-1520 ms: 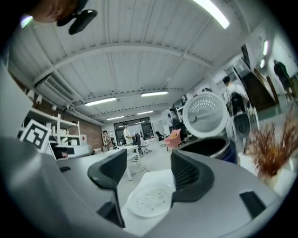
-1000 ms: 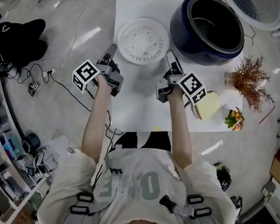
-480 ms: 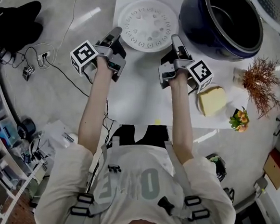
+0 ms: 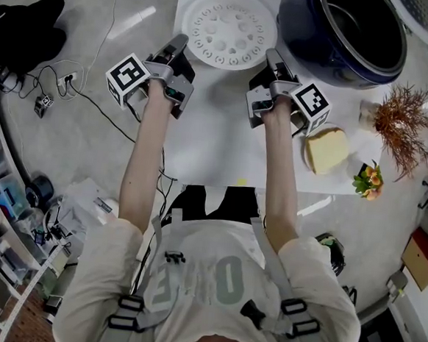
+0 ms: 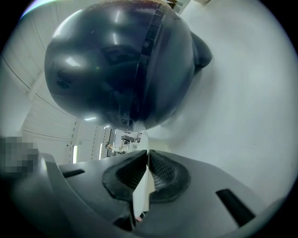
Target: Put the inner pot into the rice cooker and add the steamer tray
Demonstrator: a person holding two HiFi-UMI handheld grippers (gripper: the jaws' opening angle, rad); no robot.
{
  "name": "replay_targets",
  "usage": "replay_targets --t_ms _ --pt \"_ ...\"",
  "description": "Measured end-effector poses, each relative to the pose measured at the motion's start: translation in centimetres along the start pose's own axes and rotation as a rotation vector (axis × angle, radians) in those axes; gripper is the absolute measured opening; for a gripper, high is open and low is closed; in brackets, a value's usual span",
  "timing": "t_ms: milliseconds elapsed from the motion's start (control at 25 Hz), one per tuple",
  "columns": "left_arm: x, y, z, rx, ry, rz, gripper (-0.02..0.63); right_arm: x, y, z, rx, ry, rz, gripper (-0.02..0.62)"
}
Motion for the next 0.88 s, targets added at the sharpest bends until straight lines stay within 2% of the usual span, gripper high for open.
replay_targets --t_ms 520,720,880 --pt "0.8 -2.6 -0.4 -0.035 -0.036 0.071 0.025 -0.3 2.5 -0.3 0.007 0.028 -0.093 0.018" --pt "0.1 -0.6 -0.4 -0.098 -0.036 0.087 0.025 -1.0 -0.2 -0.3 0.029 0.021 -0.142 0.018" --pt "0.0 -1.3 -0.7 -0.147 -0.036 0.11 0.025 -1.0 0.6 -0.5 0.069 -0.003 -0.2 0.018"
Point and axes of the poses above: the fingertips, and each gripper's own axes: x backward along the fingers, y to its left, z out of its underside, the point moved 2 cm from there along x, backward along the fingers, and after that the axes turned 10 degrees about y, right-handed, at the moved point
